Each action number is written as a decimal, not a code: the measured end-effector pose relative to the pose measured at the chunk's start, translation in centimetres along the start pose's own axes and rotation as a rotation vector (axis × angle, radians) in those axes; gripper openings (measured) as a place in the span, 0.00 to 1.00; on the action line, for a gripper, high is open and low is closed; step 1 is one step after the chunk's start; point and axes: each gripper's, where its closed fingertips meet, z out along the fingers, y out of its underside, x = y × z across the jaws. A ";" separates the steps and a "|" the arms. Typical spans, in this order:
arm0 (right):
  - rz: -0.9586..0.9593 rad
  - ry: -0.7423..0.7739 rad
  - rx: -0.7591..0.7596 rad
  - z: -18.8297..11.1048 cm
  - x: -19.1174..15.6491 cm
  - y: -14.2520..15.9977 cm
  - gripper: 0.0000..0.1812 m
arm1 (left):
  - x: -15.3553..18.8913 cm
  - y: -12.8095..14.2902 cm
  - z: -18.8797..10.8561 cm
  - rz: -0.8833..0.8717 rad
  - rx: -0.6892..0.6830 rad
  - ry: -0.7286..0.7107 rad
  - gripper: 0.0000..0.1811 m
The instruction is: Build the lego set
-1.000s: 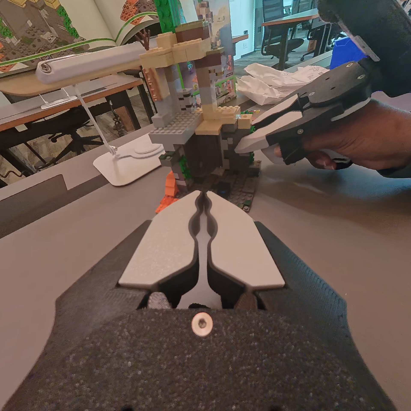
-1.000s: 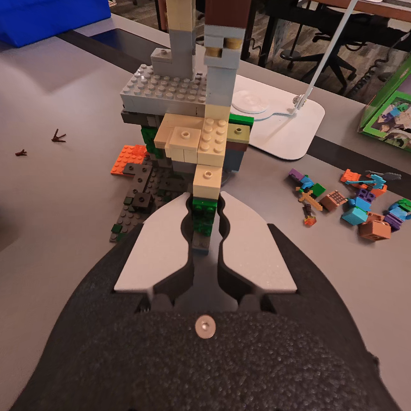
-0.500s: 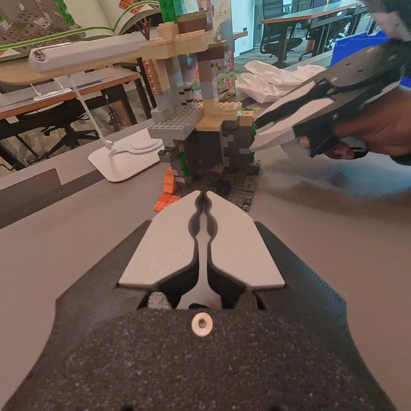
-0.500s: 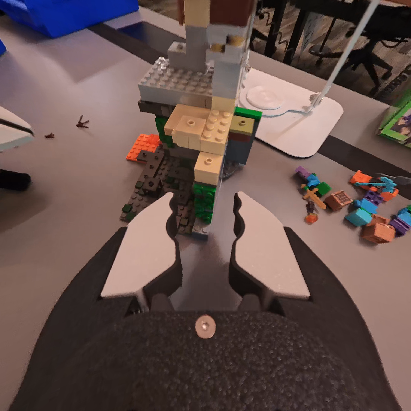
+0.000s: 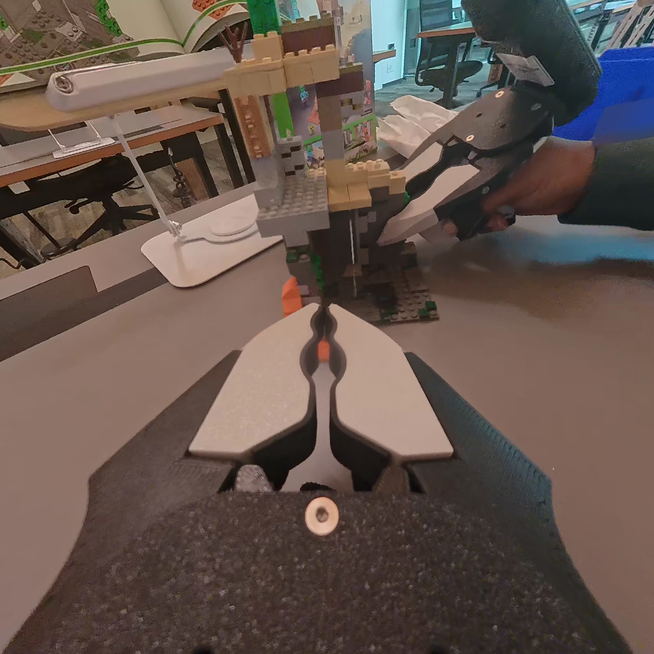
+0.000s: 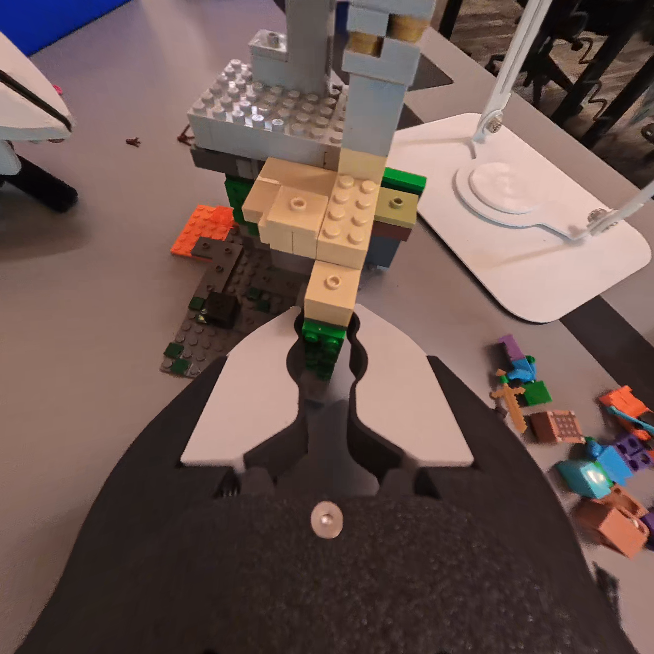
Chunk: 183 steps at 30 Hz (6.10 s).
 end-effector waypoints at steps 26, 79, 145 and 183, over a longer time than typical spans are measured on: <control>0.095 0.086 0.107 -3.2 -0.5 -2.1 0.21 | 0.1 -0.1 -0.1 0.008 0.003 0.002 0.00; 0.171 0.268 0.532 -12.1 -5.0 -3.1 0.00 | -5.5 0.3 -12.2 -0.104 0.099 -0.373 0.00; 0.045 0.704 0.372 -3.4 20.4 -29.3 0.00 | -10.9 -19.2 5.8 -0.039 0.193 -0.230 0.00; 0.031 0.398 0.427 -11.7 3.2 -13.5 0.08 | -12.6 -15.5 -12.3 0.022 0.048 -0.325 0.02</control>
